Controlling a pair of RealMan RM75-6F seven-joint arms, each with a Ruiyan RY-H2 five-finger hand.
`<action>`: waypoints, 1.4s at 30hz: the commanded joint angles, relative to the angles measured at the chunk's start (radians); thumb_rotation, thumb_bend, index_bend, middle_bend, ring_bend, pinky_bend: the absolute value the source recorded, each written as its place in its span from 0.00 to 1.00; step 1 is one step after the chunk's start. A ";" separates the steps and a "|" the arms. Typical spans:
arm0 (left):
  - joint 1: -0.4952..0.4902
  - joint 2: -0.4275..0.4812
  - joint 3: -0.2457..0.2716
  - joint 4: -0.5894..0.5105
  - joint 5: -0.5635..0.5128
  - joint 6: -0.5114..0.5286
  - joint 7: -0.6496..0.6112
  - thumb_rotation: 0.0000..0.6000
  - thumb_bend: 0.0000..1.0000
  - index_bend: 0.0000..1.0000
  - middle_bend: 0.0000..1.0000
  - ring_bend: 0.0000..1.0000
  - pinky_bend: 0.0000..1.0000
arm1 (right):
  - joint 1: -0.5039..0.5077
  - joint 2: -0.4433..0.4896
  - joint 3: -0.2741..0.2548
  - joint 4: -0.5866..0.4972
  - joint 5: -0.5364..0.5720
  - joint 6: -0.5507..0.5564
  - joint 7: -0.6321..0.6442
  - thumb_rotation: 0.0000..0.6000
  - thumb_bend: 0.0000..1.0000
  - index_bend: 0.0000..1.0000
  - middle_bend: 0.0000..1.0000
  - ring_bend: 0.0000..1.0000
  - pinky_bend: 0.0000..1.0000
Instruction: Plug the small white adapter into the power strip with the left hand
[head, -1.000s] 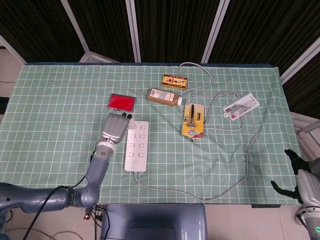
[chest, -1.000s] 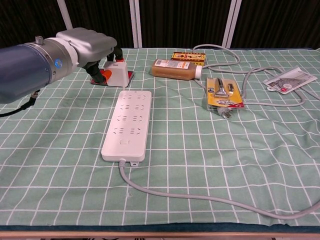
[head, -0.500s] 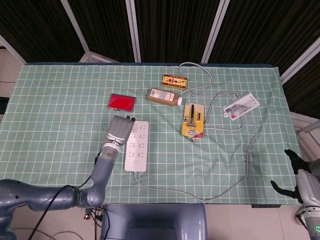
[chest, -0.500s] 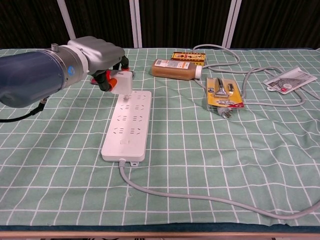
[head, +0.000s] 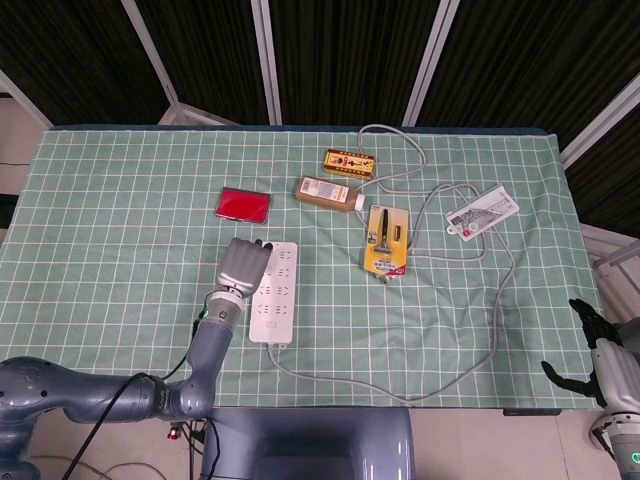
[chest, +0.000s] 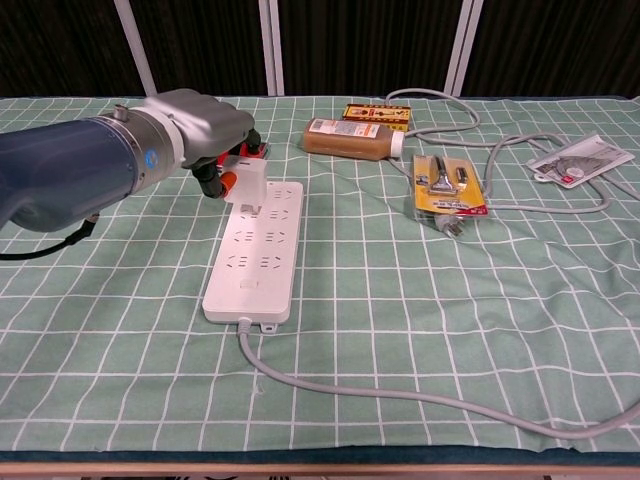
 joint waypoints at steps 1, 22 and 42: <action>-0.001 -0.002 0.001 0.000 -0.001 0.001 -0.005 1.00 0.72 0.68 0.80 0.91 0.97 | 0.000 0.000 0.000 0.000 -0.001 0.000 0.001 1.00 0.34 0.00 0.00 0.00 0.00; -0.012 -0.001 0.019 0.010 -0.013 0.002 -0.009 1.00 0.72 0.68 0.80 0.91 0.97 | 0.000 -0.001 0.000 0.000 0.000 0.000 0.000 1.00 0.34 0.00 0.00 0.00 0.00; -0.025 -0.016 0.038 0.029 -0.019 -0.013 -0.004 1.00 0.72 0.68 0.80 0.91 0.97 | 0.001 -0.001 0.002 0.000 0.002 -0.001 0.001 1.00 0.34 0.00 0.00 0.00 0.00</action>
